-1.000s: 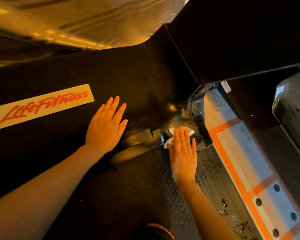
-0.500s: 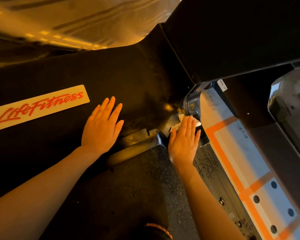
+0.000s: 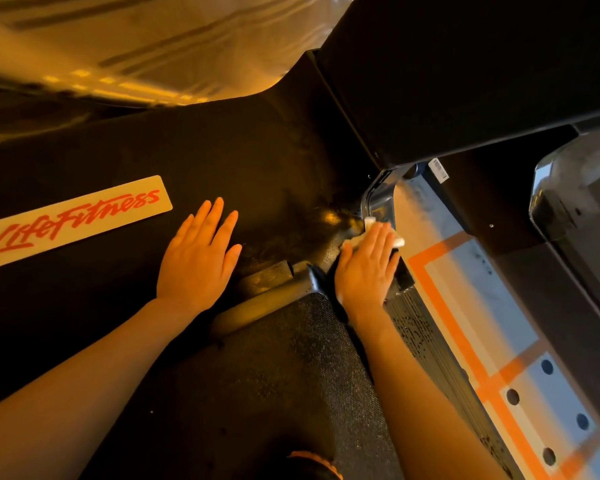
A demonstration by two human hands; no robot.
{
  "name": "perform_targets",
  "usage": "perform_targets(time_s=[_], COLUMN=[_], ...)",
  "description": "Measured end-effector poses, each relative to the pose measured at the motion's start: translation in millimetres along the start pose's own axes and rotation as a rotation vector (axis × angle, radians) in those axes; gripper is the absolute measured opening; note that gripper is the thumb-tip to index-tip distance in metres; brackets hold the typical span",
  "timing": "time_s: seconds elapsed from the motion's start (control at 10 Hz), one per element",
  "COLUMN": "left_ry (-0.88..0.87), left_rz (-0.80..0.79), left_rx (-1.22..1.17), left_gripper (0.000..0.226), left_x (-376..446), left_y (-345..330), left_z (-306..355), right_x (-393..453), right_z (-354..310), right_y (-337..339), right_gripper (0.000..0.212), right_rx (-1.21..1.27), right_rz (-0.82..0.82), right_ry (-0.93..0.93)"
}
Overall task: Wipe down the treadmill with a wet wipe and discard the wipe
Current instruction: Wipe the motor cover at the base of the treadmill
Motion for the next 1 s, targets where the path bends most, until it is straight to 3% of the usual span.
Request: perform_targets(time_s=[0.2,0.6,1.0], left_ry=[0.001,-0.003,-0.004], left_rz=[0.001,0.012,0.011], left_rx=[-0.001,-0.004,0.003], left_gripper=[0.060,0.058,0.061], left_x=[1,1,1], left_y=[0,0,0], left_z=[0,0,1], right_x=[17,-58,-26], right_z=[-6,61,25], right_y=[2,-2,-5], right_gripper=[0.069,0.065,0.067], right_rx=[0.044,-0.040,-0.003], right_rz=[0.011,-0.006,0.004], right_ry=[-0.025,-0.050,-0.032])
Point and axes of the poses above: each hand's wrist, its own x-axis towards the middle knuckle, its own y-axis out of the back of the hand, z = x × y, the point moved 10 cm from there along x, towards the middle knuckle, and after that the axes turned 3 degrees about y, right-handed, at the moved point
